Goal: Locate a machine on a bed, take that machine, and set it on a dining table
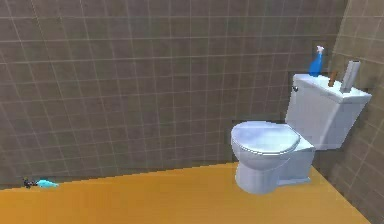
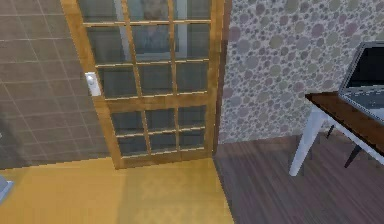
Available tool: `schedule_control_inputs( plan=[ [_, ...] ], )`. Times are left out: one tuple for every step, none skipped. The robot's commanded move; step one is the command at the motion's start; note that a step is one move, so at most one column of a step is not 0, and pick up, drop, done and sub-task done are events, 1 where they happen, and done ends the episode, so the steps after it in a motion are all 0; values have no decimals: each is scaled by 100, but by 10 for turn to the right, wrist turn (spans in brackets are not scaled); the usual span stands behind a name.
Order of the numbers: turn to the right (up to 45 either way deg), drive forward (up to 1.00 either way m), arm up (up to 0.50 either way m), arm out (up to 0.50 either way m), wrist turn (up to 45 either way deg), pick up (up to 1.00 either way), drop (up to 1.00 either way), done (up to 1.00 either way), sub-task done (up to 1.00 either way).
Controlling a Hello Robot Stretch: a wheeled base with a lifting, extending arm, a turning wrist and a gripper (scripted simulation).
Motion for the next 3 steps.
schedule_control_inputs(
  plan=[
    [30,0,0,0,0,0,0,0,0],
    [0,50,0,0,0,0,0,0,0],
    [-450,0,0,0,0,0,0,0,0]
  ],
)
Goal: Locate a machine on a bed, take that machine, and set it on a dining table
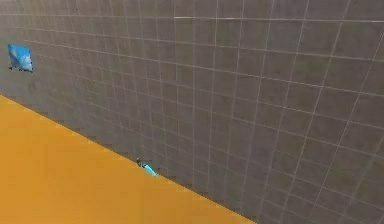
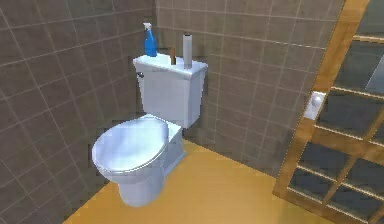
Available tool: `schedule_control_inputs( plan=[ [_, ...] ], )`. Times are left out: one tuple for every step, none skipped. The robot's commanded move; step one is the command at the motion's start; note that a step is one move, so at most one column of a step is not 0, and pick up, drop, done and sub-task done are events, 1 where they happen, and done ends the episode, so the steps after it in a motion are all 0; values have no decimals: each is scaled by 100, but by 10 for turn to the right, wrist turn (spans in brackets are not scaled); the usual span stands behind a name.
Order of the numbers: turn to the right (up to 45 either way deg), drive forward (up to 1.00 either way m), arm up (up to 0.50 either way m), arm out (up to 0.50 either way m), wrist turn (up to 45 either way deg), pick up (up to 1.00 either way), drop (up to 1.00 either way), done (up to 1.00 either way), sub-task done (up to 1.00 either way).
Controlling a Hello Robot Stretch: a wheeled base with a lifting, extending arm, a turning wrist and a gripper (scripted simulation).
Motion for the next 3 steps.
schedule_control_inputs(
  plan=[
    [-180,0,0,0,0,0,0,0,0],
    [0,50,0,0,0,0,0,0,0],
    [-60,0,0,0,0,0,0,0,0]
  ],
)
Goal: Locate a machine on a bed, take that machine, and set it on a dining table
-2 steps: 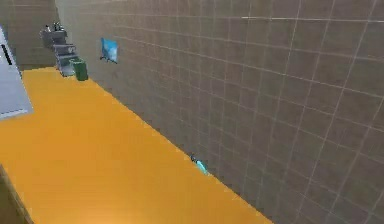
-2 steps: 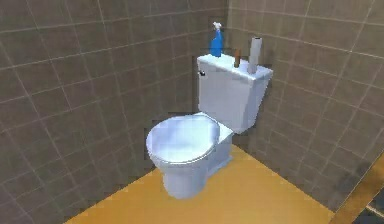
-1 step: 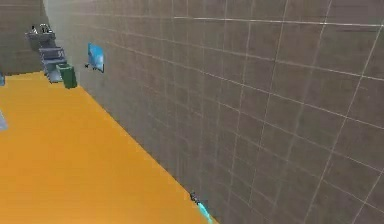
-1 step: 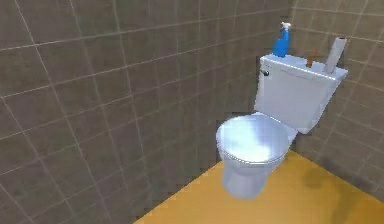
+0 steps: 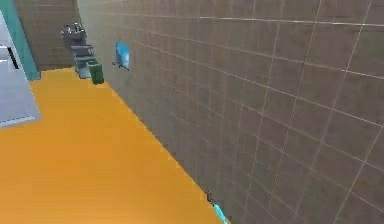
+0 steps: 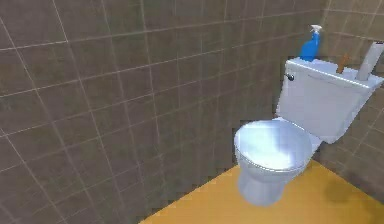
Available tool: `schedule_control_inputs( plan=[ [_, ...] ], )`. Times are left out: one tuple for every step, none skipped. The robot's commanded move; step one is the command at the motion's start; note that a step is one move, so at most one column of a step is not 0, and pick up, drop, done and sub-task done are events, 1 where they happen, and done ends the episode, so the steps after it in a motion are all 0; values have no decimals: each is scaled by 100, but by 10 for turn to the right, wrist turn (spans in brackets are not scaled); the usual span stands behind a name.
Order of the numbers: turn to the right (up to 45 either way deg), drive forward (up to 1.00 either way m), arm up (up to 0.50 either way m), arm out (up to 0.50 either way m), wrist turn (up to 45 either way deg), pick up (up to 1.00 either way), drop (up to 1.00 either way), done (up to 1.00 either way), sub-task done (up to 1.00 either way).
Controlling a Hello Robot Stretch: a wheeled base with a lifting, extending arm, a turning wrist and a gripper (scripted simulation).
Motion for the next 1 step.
schedule_control_inputs(
  plan=[
    [0,55,0,0,0,0,0,0,0]
  ],
)
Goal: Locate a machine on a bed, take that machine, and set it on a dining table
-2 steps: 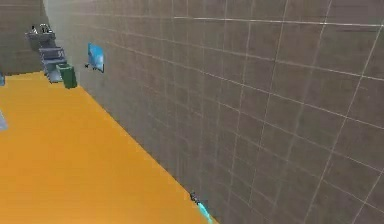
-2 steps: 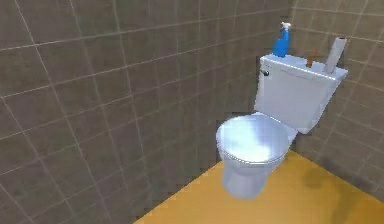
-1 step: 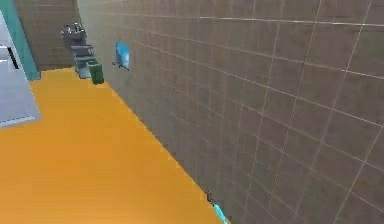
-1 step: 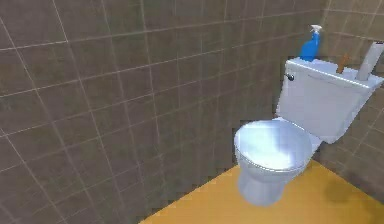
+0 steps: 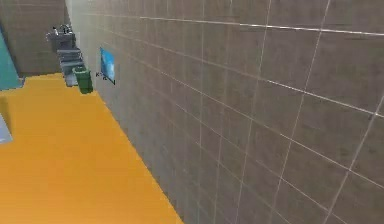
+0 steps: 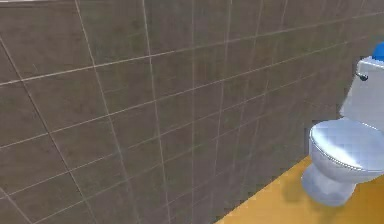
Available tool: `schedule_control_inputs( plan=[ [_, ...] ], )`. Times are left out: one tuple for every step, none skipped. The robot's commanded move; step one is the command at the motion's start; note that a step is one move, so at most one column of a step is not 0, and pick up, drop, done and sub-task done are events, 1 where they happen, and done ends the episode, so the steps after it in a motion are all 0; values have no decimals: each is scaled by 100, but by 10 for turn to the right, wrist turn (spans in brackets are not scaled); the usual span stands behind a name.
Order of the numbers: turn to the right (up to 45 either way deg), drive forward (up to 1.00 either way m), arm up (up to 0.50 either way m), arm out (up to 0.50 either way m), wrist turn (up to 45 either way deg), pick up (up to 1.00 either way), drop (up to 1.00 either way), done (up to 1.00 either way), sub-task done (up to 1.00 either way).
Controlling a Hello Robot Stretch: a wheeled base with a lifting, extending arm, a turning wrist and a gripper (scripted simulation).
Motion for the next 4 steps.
schedule_control_inputs(
  plan=[
    [-450,0,0,0,0,0,0,0,0],
    [-150,0,0,0,0,0,0,0,0],
    [0,100,0,0,0,0,0,0,0],
    [0,90,0,0,0,0,0,0,0]
  ],
)
